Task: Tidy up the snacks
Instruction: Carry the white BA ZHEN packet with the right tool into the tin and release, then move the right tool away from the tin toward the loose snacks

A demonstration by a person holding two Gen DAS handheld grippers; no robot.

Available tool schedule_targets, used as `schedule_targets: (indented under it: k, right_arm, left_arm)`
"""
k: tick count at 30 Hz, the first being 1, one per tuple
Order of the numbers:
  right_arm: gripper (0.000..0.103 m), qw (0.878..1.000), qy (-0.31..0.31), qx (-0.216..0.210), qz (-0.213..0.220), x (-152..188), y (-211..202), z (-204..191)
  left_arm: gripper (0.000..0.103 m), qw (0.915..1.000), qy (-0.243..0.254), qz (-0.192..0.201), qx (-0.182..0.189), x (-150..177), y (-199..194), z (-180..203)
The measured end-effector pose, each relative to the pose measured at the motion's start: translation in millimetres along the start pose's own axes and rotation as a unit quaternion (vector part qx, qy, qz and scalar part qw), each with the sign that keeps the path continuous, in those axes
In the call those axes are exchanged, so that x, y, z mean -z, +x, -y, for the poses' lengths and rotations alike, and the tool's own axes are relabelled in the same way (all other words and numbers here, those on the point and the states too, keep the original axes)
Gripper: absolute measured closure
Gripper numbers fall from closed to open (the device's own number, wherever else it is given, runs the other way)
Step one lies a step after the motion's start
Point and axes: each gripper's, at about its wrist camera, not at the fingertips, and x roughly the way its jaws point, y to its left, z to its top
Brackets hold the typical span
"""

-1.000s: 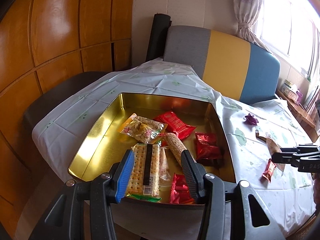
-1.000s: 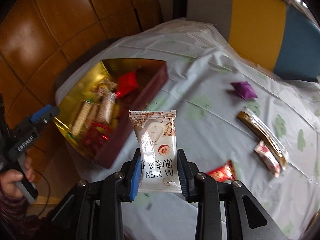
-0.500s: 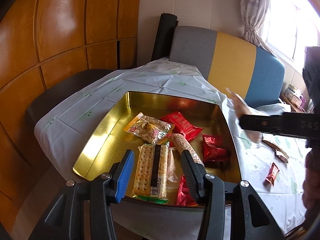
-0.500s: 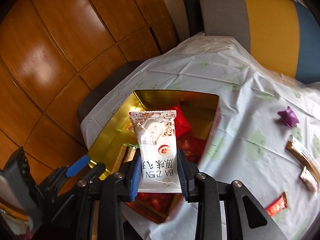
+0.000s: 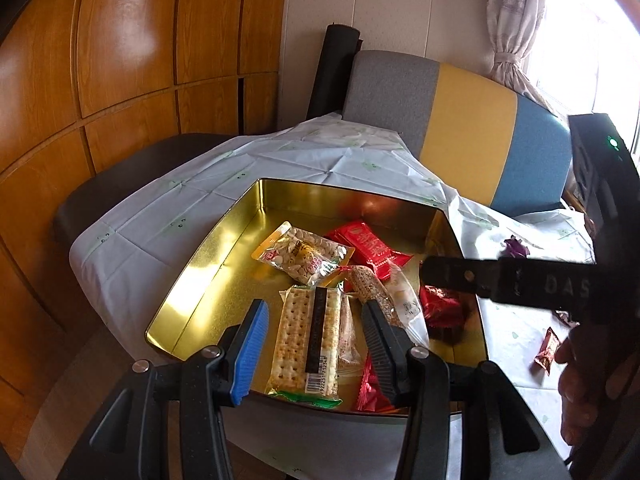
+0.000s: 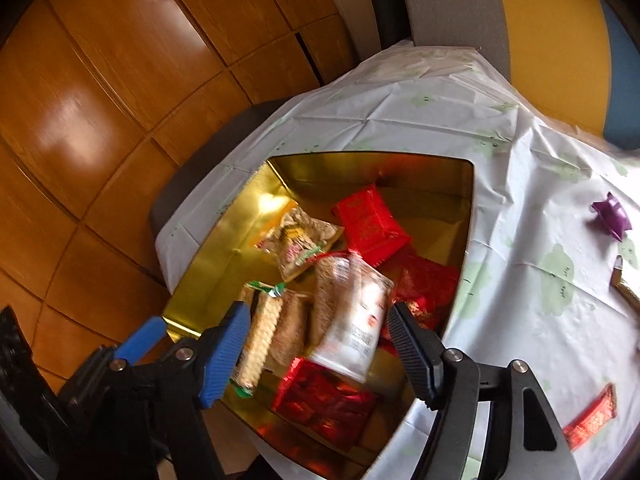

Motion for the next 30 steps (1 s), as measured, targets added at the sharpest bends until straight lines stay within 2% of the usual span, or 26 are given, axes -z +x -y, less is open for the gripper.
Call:
schedule_targets:
  k: [9, 17, 24, 30]
  right_arm:
    - [0.031, 0.999, -0.025, 0.015, 0.013, 14.0, -9.8, -2.8]
    - [0.031, 0.998, -0.032, 0.040, 0.041, 21.9, -32.8, 3.4]
    - [0.031, 0.996, -0.014, 0.068, 0.061, 28.8, -54.0, 25.6]
    - [0.028, 0.991, -0.007, 0.112, 0.067, 37.0, -77.5, 55.8]
  left_arm:
    - [0.054, 1.0000, 0.007, 0.000, 0.002, 2.4, -2.9, 4.0]
    - [0.054, 1.0000, 0.007, 0.000, 0.005, 1.7, -4.0, 4.7]
    - [0.054, 0.9999, 0.014, 0.001, 0.009, 2.1, -5.8, 8.9]
    - [0.054, 0.9997, 0.019, 0.003, 0.013, 2.3, -8.7, 12.0]
